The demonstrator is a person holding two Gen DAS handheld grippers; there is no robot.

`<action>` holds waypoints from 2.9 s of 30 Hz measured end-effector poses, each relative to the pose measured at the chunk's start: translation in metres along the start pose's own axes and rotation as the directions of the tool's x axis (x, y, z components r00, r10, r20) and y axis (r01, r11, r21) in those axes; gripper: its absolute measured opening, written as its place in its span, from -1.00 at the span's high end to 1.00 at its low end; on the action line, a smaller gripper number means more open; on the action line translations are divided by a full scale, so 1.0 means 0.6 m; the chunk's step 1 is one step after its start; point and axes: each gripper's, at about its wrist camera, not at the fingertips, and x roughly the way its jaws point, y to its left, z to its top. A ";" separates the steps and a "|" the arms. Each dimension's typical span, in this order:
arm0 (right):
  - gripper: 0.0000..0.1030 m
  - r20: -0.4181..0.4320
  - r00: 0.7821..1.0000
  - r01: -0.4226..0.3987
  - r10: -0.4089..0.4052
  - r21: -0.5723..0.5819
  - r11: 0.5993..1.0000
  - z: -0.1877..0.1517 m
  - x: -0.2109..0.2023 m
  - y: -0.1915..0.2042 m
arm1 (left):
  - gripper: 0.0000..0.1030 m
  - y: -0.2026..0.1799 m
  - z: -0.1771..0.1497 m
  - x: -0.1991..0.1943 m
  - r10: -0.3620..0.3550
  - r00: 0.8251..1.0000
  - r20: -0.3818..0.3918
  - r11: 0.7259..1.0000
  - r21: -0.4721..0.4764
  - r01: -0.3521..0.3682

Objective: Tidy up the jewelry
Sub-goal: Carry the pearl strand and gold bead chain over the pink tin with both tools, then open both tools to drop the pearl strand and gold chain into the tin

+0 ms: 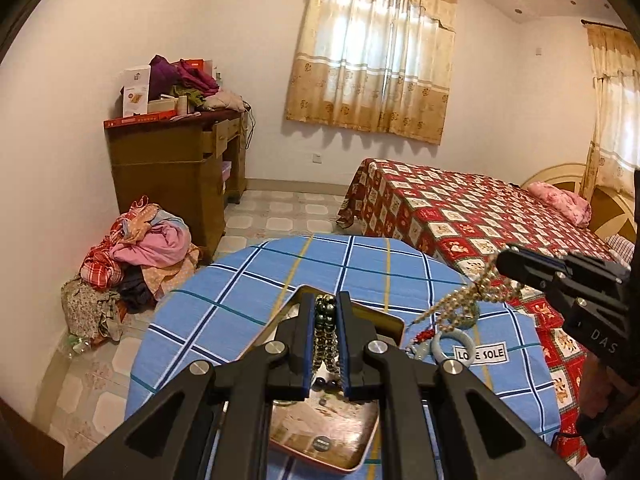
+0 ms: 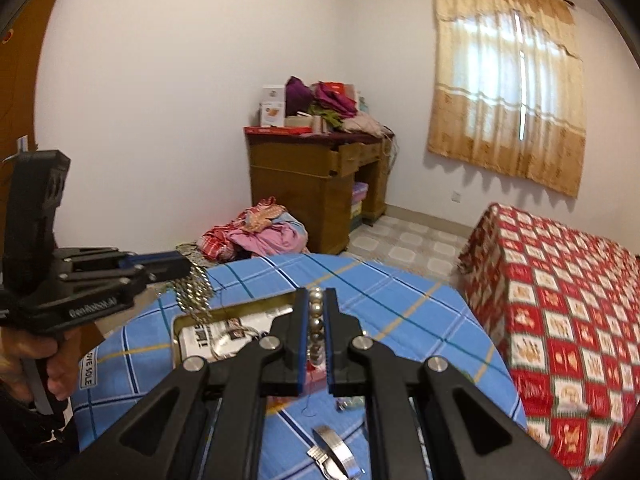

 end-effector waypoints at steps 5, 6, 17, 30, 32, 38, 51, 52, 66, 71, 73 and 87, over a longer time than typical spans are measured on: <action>0.84 -0.006 1.000 -0.028 0.027 -0.031 0.999 0.010 0.028 0.025 | 0.82 0.012 -0.003 0.019 0.021 1.000 -0.021 1.000 -0.005 -0.021; 0.84 -0.009 1.000 -0.031 0.030 -0.036 0.999 0.009 0.035 0.029 | 0.82 0.016 -0.004 0.023 0.024 0.999 -0.026 1.000 -0.010 -0.025; 0.84 -0.088 0.995 -0.056 0.054 -0.020 0.998 -0.028 0.105 0.053 | 0.82 0.036 -0.033 0.067 0.062 0.993 -0.098 0.998 -0.022 -0.065; 0.84 -0.153 0.987 -0.049 0.048 -0.001 0.999 -0.053 0.137 0.057 | 0.82 0.051 -0.051 0.095 0.083 0.986 -0.142 0.996 -0.023 -0.087; 0.84 -0.163 0.985 -0.050 0.050 0.005 0.999 -0.056 0.143 0.057 | 0.82 0.053 -0.055 0.103 0.082 0.985 -0.154 0.996 -0.026 -0.087; 0.84 -0.189 0.980 -0.051 0.054 0.018 0.999 -0.069 0.152 0.060 | 0.82 0.060 -0.065 0.116 0.088 0.980 -0.177 0.995 -0.027 -0.094; 0.84 -0.228 0.972 -0.057 0.061 0.025 0.998 -0.090 0.164 0.067 | 0.81 0.067 -0.078 0.128 0.109 0.973 -0.202 0.993 -0.027 -0.117; 0.84 -0.230 0.971 -0.058 0.062 0.025 0.998 -0.091 0.164 0.068 | 0.81 0.068 -0.078 0.128 0.110 0.973 -0.203 0.993 -0.028 -0.118; 0.84 -0.271 0.961 -0.049 0.051 0.013 0.999 -0.106 0.181 0.072 | 0.81 0.070 -0.085 0.138 0.124 0.967 -0.224 0.991 -0.023 -0.132; 0.83 -0.278 0.959 -0.054 0.054 0.009 0.999 -0.109 0.184 0.075 | 0.81 0.073 -0.086 0.134 0.132 0.967 -0.218 0.990 -0.025 -0.141; 0.83 -0.279 0.959 -0.054 0.054 0.009 0.999 -0.111 0.184 0.076 | 0.81 0.073 -0.087 0.133 0.132 0.967 -0.219 0.990 -0.023 -0.140; -0.05 -0.251 0.967 -0.031 0.045 0.061 0.998 -0.122 0.146 0.051 | -0.48 0.055 -0.078 0.100 0.169 0.974 -0.153 0.985 -0.010 -0.172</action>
